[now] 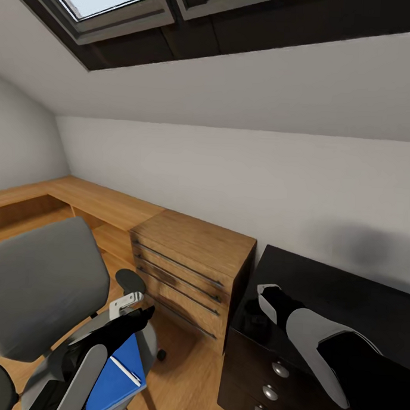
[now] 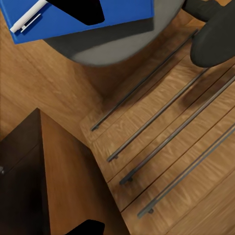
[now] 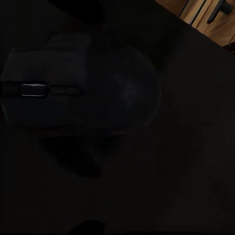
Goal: In the bedroom, organize the workspace by keeping the computer under the desk, ensuring the monitor is on the desk, placing the keyboard on the desk next to the monitor, placing the mouse on the desk next to the keyboard, moving the folder from the swivel chair onto the desk next to the mouse, stacking the notebook on top of the folder with the pen on top of the notebook, and positioning the swivel chair next to the desk.
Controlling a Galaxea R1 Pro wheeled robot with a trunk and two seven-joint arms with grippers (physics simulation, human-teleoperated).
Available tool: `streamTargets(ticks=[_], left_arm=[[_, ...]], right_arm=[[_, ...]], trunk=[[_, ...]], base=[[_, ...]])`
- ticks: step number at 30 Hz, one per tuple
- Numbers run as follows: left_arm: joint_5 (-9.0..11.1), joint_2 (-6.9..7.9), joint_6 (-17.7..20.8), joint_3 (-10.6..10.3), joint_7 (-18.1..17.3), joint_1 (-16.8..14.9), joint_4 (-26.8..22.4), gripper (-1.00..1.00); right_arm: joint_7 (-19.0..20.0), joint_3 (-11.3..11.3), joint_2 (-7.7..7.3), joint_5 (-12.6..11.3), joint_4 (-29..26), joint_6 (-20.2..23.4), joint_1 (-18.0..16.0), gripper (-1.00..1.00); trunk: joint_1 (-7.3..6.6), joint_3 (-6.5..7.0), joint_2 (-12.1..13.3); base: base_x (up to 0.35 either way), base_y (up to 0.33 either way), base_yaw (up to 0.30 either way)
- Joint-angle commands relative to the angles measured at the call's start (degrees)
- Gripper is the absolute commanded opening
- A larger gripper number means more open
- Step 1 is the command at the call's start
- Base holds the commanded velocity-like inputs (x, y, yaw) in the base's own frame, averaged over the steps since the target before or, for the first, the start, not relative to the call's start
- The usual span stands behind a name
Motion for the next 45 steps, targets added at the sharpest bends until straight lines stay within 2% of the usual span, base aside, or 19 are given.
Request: streamTargets(ticks=[1, 29, 33, 40, 45], left_arm=[[0.6, 0.05, 0.04, -0.1, 0.59, -0.05, -0.07, 1.0], [0.6, 0.05, 0.04, -0.1, 0.59, -0.04, -0.07, 1.0], [0.6, 0.05, 0.02, -0.1, 0.59, -0.04, -0.07, 1.0], [0.6, 0.05, 0.0, -0.1, 0.59, -0.04, -0.07, 1.0], [0.6, 0.05, 0.0, -0.1, 0.59, -0.04, -0.07, 1.0]], right_arm=[[-0.33, 0.41, -0.02, -0.61, -0.1, 0.29, -0.02, 1.0], [0.19, 0.76, 0.5, -0.6, -0.19, 0.29, -0.02, 1.0], [0.18, 0.75, 0.52, -0.56, -0.18, 0.29, -0.02, 1.0], [0.12, 0.76, 0.53, -0.53, -0.17, 0.28, -0.03, 1.0], [0.11, 0.76, 0.53, -0.53, -0.14, 0.28, -0.02, 1.0]], trunk=[[0.0, -0.06, -0.04], [0.0, -0.06, -0.04], [0.88, -0.78, -1.64], [0.88, -0.78, -1.64], [1.98, -1.68, -3.65]], base=[[0.0, 0.0, 0.0], [0.0, 0.0, 0.0], [0.0, 0.0, 0.0], [0.0, 0.0, 0.0], [0.0, 0.0, 0.0]])
